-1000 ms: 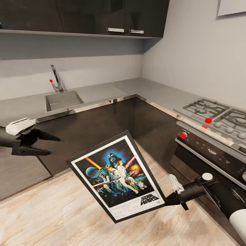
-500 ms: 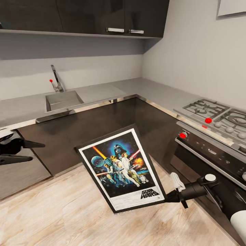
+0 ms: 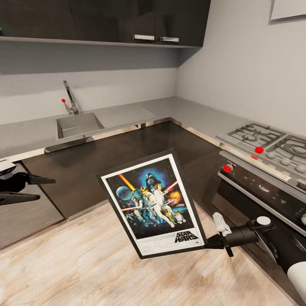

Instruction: Pick up the poster from the kitchen countertop and hang it on one of the wall nails in the kitchen.

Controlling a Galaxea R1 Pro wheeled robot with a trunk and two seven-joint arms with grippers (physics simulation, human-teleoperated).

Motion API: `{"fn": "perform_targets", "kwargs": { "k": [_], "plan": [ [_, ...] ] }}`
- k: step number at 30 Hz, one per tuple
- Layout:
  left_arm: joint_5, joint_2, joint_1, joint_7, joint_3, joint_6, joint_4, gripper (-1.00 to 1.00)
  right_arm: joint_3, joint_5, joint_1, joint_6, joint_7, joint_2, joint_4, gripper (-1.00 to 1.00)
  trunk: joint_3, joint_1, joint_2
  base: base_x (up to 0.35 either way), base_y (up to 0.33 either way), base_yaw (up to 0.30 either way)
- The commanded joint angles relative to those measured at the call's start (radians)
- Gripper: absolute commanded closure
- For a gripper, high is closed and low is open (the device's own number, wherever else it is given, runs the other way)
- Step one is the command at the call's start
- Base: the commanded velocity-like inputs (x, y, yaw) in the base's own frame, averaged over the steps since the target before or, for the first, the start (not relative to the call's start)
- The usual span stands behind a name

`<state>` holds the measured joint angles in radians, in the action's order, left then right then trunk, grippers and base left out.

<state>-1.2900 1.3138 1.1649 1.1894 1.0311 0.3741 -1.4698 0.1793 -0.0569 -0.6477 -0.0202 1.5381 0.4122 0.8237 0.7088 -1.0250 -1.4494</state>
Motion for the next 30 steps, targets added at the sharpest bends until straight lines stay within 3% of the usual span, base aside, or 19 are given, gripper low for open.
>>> {"fn": "perform_targets", "kwargs": {
  "k": [1,3,7,12,13,14,17,18,19,21,22,23,24,26,29,30],
  "plan": [
    [-0.009,0.001,0.006,0.001,0.008,0.010,0.000,-1.00,0.002,-0.002,-0.001,-0.005,0.003,0.001,0.001,1.00,0.001,0.000,-0.001,0.000,0.000,0.000],
    [-0.020,0.004,0.005,-0.006,0.020,0.006,0.000,-1.00,-0.010,0.009,-0.002,-0.001,0.004,-0.011,-0.010,1.00,0.001,0.000,-0.001,0.000,0.000,0.000],
    [-0.042,-0.018,-0.023,-0.028,0.043,-0.006,0.023,-1.00,-0.032,0.031,-0.003,0.004,0.003,-0.028,-0.033,1.00,0.001,0.000,-0.001,0.000,0.000,0.000],
    [-0.068,-0.046,-0.049,-0.057,0.071,-0.008,0.051,-1.00,-0.060,0.058,-0.003,0.006,0.002,-0.032,-0.051,1.00,0.001,0.000,-0.001,0.000,0.000,0.000],
    [-0.281,-0.225,-0.050,-0.264,0.250,-0.008,0.242,-1.00,-0.091,0.159,-0.003,0.006,0.002,-0.033,-0.052,1.00,0.001,0.000,-0.001,0.000,0.000,0.000],
    [-0.284,-0.271,-0.051,-0.280,0.257,-0.007,0.294,-1.00,-0.093,0.162,-0.003,0.006,0.002,-0.033,-0.052,1.00,0.001,0.000,-0.001,0.000,0.000,0.000],
    [-0.287,-0.341,-0.052,-0.293,0.264,-0.004,0.381,-1.00,-0.094,0.164,-0.003,0.006,0.002,-0.033,-0.053,1.00,0.001,0.000,-0.001,0.000,0.000,0.000],
    [-0.288,-0.390,-0.052,-0.299,0.268,-0.002,0.443,-1.00,-0.094,0.164,-0.003,0.006,0.002,-0.033,-0.053,1.00,0.001,0.000,-0.001,0.000,0.000,0.000],
    [-0.288,-0.464,-0.052,-0.303,0.274,0.001,0.542,-1.00,-0.095,0.165,-0.003,0.006,0.002,-0.033,-0.053,1.00,0.001,0.000,-0.001,0.000,0.000,0.000],
    [-0.286,-0.513,-0.053,-0.305,0.279,0.002,0.608,-1.00,-0.095,0.165,-0.003,0.006,0.002,-0.033,-0.054,1.00,0.001,0.000,-0.001,0.000,0.000,0.000],
    [-0.281,-0.562,-0.053,-0.306,0.283,0.003,0.671,-1.00,-0.095,0.166,-0.003,0.006,0.002,-0.033,-0.054,1.00,0.001,0.000,-0.001,0.000,0.000,0.000],
    [-0.276,-0.587,-0.053,-0.306,0.284,0.004,0.701,-1.00,-0.095,0.166,-0.003,0.006,0.002,-0.033,-0.054,1.00,0.001,0.000,-0.001,0.000,0.000,0.000],
    [-0.268,-0.613,-0.053,-0.307,0.285,0.004,0.732,-1.00,-0.095,0.166,-0.003,0.006,0.002,-0.033,-0.054,1.00,0.001,0.000,-0.001,0.000,0.000,0.000],
    [-0.215,-0.722,-0.053,-0.308,0.286,0.009,0.866,-1.00,-0.095,0.166,-0.003,0.005,0.002,-0.033,-0.054,1.00,0.001,0.000,-0.001,0.000,0.000,0.000],
    [-0.170,-0.801,-0.053,-0.309,0.285,0.022,0.977,-1.00,-0.095,0.166,-0.003,0.005,0.002,-0.033,-0.053,1.00,0.001,0.000,-0.001,0.000,0.000,0.000],
    [-0.125,-0.915,-0.053,-0.312,0.285,0.046,1.142,-1.00,-0.095,0.166,-0.003,0.005,0.002,-0.033,-0.049,1.00,0.001,0.000,-0.001,0.000,0.000,0.000]
  ]
}}
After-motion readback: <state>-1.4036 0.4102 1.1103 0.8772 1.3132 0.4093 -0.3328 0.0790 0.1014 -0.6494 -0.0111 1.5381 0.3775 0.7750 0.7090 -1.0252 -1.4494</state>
